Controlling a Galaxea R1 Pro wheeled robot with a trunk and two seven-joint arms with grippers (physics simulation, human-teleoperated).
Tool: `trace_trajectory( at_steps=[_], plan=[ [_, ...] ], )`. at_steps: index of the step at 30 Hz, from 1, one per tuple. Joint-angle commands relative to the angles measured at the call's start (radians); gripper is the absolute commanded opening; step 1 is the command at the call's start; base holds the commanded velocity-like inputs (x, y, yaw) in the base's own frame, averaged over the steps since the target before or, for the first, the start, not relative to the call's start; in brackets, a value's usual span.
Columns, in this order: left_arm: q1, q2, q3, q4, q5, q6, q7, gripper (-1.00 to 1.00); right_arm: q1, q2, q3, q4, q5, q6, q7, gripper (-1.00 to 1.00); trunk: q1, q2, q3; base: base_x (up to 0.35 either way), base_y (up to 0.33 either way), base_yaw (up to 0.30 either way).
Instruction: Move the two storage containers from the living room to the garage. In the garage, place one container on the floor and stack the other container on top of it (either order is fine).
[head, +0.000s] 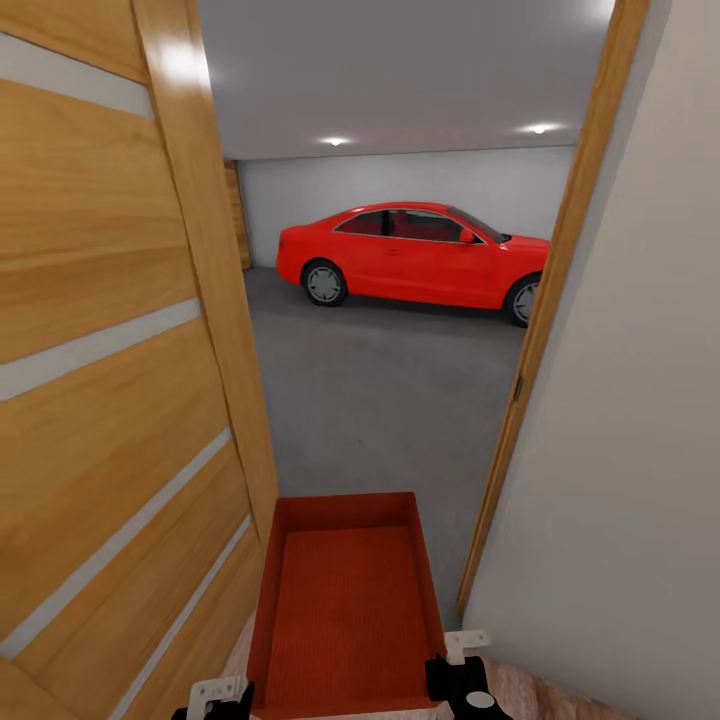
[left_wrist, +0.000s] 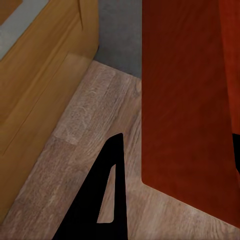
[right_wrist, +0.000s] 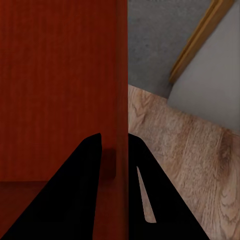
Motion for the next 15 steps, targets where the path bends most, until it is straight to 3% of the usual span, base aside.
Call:
trace_trajectory(
  at_steps=[1,5,10,15],
  plan=[
    [0.000,0.014,0.018,0.002,0.000,0.000,0.000,-1.00,-0.002,-0.001,-0.047,-0.008,0.007,-0.003,-0.009,-1.00,0.000,-0.001,-0.001,0.001,0.014,0.000],
    [0.000,0.014,0.018,0.002,0.000,0.000,0.001,-1.00,-0.002,-0.001,-0.047,-0.008,0.007,-0.003,-0.009,-1.00,0.000,-0.001,-0.001,0.001,0.006,-0.002],
    [0.000,0.014,0.018,0.002,0.000,0.000,0.001,-1.00,-0.002,-0.001,-0.047,-0.009,0.007,-0.003,-0.009,-1.00,0.000,-0.001,0.000,0.005,0.002,-0.149],
    [0.000,0.014,0.018,0.002,0.000,0.000,0.000,-1.00,-0.002,-0.001,-0.047,-0.008,0.007,-0.003,-0.009,-1.00,0.000,-0.001,0.000,0.207,0.173,-0.008]
  ],
)
